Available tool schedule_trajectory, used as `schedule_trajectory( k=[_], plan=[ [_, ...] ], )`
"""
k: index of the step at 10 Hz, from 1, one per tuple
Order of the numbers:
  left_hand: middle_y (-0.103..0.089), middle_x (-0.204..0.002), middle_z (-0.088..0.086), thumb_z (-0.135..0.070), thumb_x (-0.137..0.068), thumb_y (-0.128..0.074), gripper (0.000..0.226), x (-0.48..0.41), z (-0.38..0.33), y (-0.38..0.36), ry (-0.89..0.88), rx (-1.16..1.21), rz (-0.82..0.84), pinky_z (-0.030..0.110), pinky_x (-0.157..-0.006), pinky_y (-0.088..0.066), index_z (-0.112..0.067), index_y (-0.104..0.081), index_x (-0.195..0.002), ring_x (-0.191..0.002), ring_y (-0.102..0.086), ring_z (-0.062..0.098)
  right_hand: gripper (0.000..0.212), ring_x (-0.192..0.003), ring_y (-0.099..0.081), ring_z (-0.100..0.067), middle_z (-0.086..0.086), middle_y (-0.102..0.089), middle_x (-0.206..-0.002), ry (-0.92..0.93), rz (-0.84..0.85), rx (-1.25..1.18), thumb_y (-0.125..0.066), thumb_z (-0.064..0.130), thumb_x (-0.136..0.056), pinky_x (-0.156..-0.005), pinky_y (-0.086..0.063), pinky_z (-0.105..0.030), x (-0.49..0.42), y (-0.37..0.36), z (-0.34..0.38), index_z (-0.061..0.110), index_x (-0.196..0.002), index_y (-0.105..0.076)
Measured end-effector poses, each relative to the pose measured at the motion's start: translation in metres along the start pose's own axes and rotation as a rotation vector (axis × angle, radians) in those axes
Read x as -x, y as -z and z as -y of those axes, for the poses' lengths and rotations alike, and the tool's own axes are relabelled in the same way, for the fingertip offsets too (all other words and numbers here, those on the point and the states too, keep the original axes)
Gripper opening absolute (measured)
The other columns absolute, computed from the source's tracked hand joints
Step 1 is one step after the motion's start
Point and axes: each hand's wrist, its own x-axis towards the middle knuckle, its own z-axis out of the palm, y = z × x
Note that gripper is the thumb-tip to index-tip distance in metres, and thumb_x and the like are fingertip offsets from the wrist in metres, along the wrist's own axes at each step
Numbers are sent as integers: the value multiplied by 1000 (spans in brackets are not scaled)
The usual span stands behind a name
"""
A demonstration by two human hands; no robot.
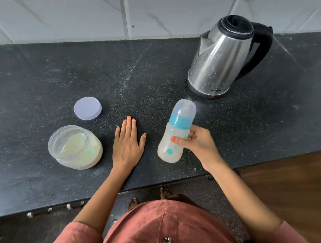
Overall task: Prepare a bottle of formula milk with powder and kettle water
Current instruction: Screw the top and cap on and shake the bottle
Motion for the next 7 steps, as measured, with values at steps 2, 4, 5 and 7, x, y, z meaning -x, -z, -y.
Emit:
schedule_trajectory(
  k=[2,4,5,7],
  plan=[
    [-19,-152,12,-51,-88,-9,74,0,-1,0,-2,10,-1,40,-114,-11,-3,-23,-143,-141,-19,25,25,-91,-65,-12,4,-69,-91,29,-209,-362,-68,15,-68,-82,-55,-31,-14,2,5,18,-92,-63],
    [-18,-153,12,-52,-87,-7,75,0,0,0,-1,3,4,39,-114,-9,-4,-21,-143,-141,-18,25,25,-80,-66,-5,7,-72,-79,0,-48,-98,-71,6,-67,-76,-55,-29,-3,-2,4,16,-89,-65],
    [-18,-153,12,-51,-88,-8,74,0,-1,0,-1,6,-1,39,-114,-9,-4,-22,-143,-141,-18,25,18,-88,-66,-10,3,-68,-93,9,-254,-485,-62,12,-78,-81,-55,-32,-15,1,8,18,-96,-62],
    [-20,-152,13,-51,-87,-9,75,-1,0,0,-3,16,-1,39,-114,-9,-3,-23,-143,-141,-19,26,24,-80,-67,-7,10,-72,-76,-24,13,60,-72,3,-69,-71,-55,-22,5,-8,-4,19,-85,-65]
  ],
)
